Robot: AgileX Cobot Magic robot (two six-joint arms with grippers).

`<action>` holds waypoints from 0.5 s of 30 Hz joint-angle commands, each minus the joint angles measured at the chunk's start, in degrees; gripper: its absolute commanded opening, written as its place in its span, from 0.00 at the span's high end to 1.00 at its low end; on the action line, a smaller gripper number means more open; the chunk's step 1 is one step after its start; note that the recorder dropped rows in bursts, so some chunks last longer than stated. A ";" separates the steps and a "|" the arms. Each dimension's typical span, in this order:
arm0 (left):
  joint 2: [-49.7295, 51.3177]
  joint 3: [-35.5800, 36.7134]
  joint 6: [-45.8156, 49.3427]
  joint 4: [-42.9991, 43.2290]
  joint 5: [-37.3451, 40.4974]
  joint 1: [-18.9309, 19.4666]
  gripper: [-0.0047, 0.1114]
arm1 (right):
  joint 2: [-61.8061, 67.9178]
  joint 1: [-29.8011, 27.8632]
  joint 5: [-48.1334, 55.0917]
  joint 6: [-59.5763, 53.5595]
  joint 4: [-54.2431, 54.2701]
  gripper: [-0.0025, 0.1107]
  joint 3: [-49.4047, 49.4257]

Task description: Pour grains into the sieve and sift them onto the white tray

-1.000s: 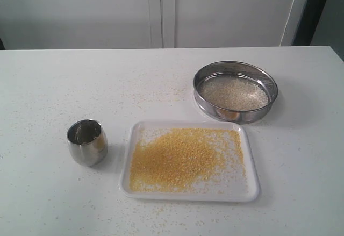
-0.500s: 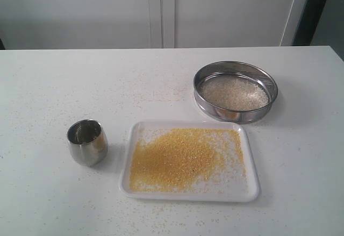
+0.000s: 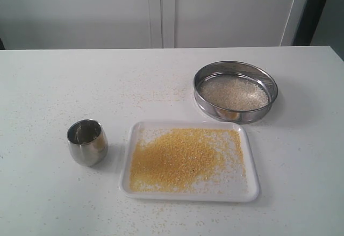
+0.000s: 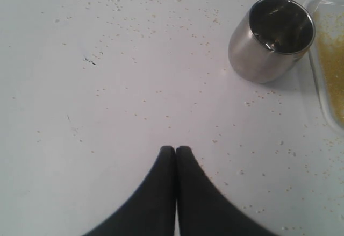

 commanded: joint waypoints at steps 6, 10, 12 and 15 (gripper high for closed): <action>-0.36 0.52 -0.23 -0.53 0.29 0.08 0.96 | -0.31 -2.08 -0.93 -0.02 -0.50 0.98 0.28; -0.36 0.52 -0.23 -0.53 0.29 0.08 0.96 | -0.31 -2.61 -0.93 -0.02 -0.50 0.98 0.28; -0.36 0.52 -0.23 -0.53 0.29 0.08 0.96 | -0.31 -2.61 -0.93 -0.02 -0.50 0.98 0.28; -0.36 0.52 -0.23 -0.53 0.29 0.08 0.96 | -0.31 -2.61 -0.93 -0.02 -0.50 0.98 0.28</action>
